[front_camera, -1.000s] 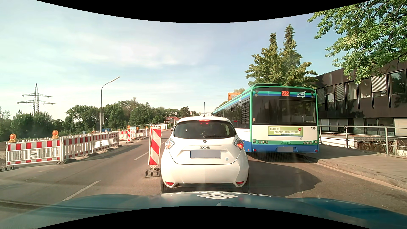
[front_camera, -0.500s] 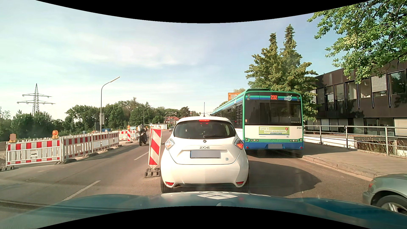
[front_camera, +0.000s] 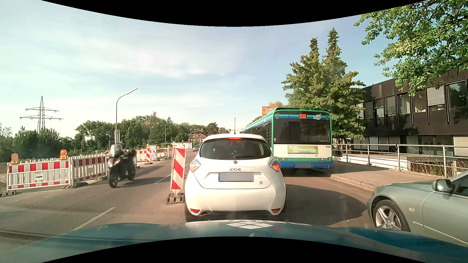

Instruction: Follow the waypoints while adhering to traffic rules and regulations

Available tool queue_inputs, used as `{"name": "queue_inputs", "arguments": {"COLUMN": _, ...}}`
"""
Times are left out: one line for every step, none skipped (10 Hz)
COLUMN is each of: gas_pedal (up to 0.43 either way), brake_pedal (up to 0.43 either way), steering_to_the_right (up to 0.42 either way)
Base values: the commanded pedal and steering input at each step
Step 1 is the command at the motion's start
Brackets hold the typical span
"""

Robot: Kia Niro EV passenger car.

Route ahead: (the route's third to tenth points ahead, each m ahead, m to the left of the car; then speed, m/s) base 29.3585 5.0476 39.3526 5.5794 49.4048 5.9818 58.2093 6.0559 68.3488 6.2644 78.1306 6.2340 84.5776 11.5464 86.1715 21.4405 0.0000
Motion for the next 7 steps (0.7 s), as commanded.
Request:
{"name": "queue_inputs", "arguments": {"gas_pedal": 0.0, "brake_pedal": 0.274, "steering_to_the_right": -0.015}}
{"name": "queue_inputs", "arguments": {"gas_pedal": 0.0, "brake_pedal": 0.274, "steering_to_the_right": -0.015}}
{"name": "queue_inputs", "arguments": {"gas_pedal": 0.0, "brake_pedal": 0.274, "steering_to_the_right": -0.014}}
{"name": "queue_inputs", "arguments": {"gas_pedal": 0.0, "brake_pedal": 0.274, "steering_to_the_right": -0.014}}
{"name": "queue_inputs", "arguments": {"gas_pedal": 0.0, "brake_pedal": 0.274, "steering_to_the_right": -0.014}}
{"name": "queue_inputs", "arguments": {"gas_pedal": 0.0, "brake_pedal": 0.274, "steering_to_the_right": -0.014}}
{"name": "queue_inputs", "arguments": {"gas_pedal": 0.0, "brake_pedal": 0.274, "steering_to_the_right": -0.014}}
